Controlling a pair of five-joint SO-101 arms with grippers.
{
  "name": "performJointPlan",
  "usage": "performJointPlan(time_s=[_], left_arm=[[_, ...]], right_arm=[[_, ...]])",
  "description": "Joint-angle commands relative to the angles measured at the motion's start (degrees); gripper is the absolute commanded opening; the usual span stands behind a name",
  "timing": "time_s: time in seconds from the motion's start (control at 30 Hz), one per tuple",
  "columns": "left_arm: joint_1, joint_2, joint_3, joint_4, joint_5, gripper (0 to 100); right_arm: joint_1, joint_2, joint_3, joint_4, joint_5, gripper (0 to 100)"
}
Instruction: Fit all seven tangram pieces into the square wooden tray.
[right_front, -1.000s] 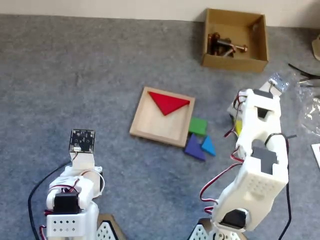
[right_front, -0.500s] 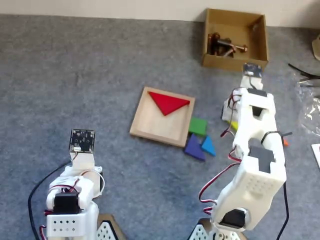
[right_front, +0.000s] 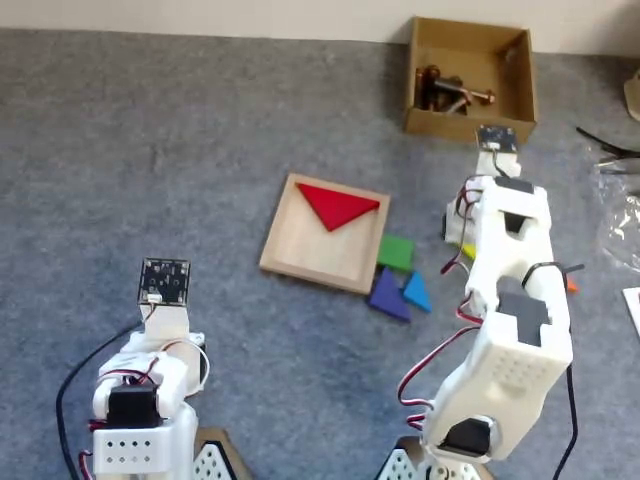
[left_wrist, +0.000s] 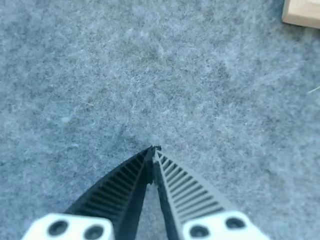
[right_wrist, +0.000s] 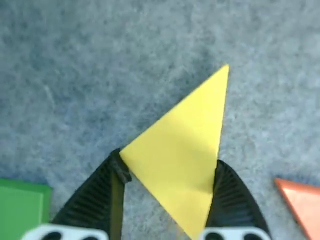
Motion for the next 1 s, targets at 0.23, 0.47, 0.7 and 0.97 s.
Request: performJointPlan(time_s=[0.23, 0.47, 0.7, 0.97], left_arm=[[-0.75, -0.31, 1.27, 0.44, -0.35, 1], [-0.75, -0.31, 1.27, 0.44, -0.35, 1], [-0.75, -0.31, 1.27, 0.44, -0.35, 1], [-0.75, -0.31, 1.27, 0.44, -0.35, 1]], right_arm=[[-2.77, -0.22, -0.22, 0.57, 0.53, 6.3], [-2.68, -0.57, -0.22, 0.66, 0.79, 6.3], [-3.21, -1.45, -4.7, 9.98, 0.35, 6.7], [-3.3, -2.07, -15.96, 15.43, -8.18, 9.9]])
